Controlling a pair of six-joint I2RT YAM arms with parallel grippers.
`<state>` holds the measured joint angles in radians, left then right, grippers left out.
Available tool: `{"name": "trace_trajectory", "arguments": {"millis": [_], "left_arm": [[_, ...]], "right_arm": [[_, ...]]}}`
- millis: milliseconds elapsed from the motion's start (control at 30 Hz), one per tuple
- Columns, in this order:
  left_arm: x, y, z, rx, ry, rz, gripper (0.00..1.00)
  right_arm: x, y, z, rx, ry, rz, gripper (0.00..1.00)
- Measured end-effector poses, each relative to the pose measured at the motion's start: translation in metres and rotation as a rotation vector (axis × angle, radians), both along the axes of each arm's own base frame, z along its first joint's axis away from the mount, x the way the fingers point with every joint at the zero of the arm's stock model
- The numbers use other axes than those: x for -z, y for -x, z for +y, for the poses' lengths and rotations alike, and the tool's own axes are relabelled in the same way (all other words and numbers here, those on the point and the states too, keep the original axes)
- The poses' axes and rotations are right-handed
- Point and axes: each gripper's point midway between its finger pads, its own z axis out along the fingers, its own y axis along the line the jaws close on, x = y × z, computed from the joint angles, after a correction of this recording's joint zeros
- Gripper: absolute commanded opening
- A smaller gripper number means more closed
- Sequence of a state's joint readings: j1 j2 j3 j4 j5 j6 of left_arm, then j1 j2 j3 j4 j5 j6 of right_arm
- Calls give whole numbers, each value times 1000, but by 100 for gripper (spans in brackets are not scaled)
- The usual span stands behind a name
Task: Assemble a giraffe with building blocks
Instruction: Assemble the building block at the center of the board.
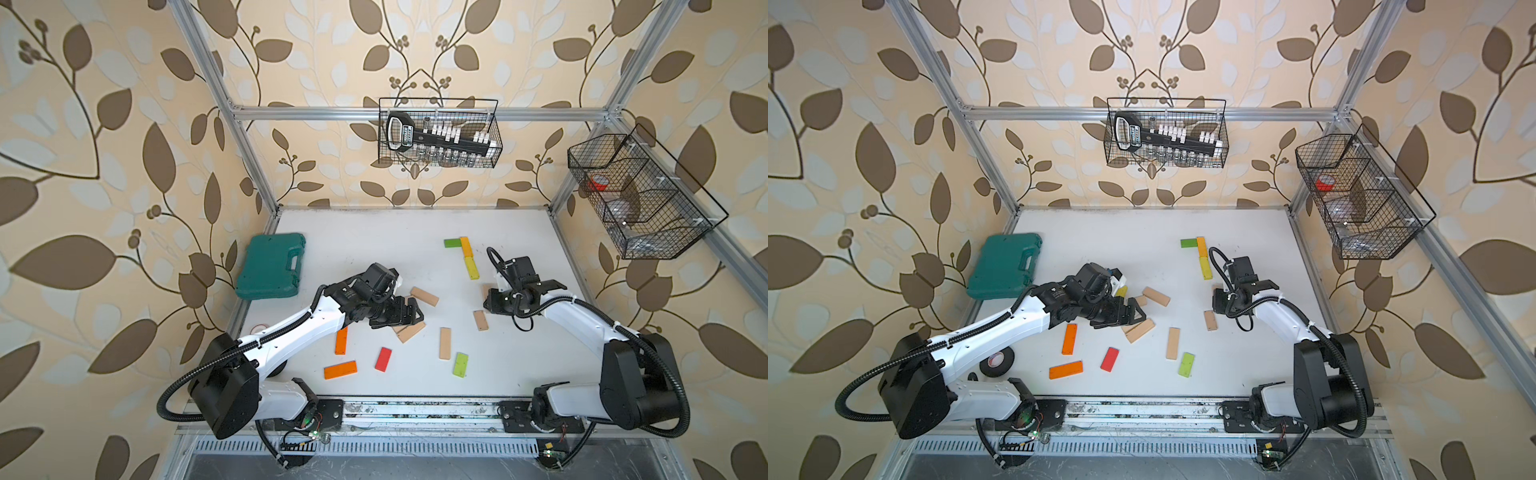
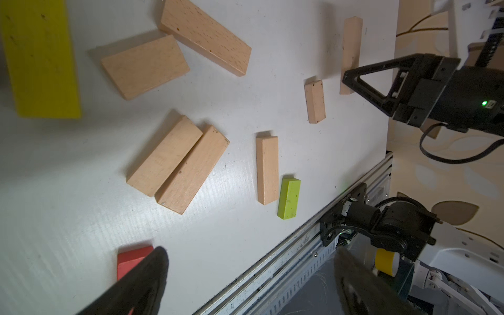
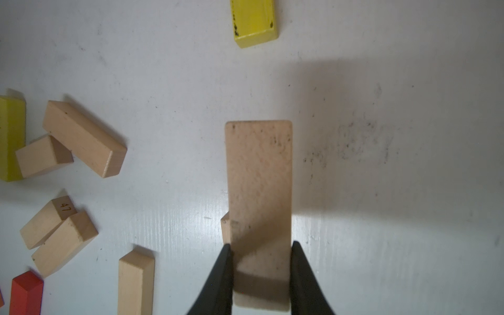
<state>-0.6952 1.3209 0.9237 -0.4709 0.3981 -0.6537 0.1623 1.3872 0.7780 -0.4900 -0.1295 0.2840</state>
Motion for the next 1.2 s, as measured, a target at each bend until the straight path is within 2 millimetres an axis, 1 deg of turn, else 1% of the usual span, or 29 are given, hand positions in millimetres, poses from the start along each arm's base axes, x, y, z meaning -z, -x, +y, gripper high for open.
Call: {"name": "trace_trajectory", "arguments": {"millis": [233,467,533,600,700,800,933,1100,1200], "left_arm": [[5,-5,-9,29,8,5,95],[9,-7,-14,46,18,8,95],[9,-7,-15,50,19,4,95],[9,-7,-15,55,20,1,95],[10,-7,-15,59,18,-1,95],[10,-7,-15,61,17,-2,95],[10,-7,-15,62,17,-3,95],[10,-7,-15,62,17,-3,95],[10,-7,-15,63,18,-3,95]], "right_arm": [[23,-2,-2,6,23,53,19],[33,-3,-2,8,38,71,19],[35,-2,5,-12,44,73,19],[38,0,16,-48,56,78,19],[38,0,33,-93,55,64,19],[38,1,38,-102,48,64,19],[37,-1,32,-79,49,65,19],[37,-6,9,-13,57,70,19],[36,-9,3,-2,72,71,21]]}}
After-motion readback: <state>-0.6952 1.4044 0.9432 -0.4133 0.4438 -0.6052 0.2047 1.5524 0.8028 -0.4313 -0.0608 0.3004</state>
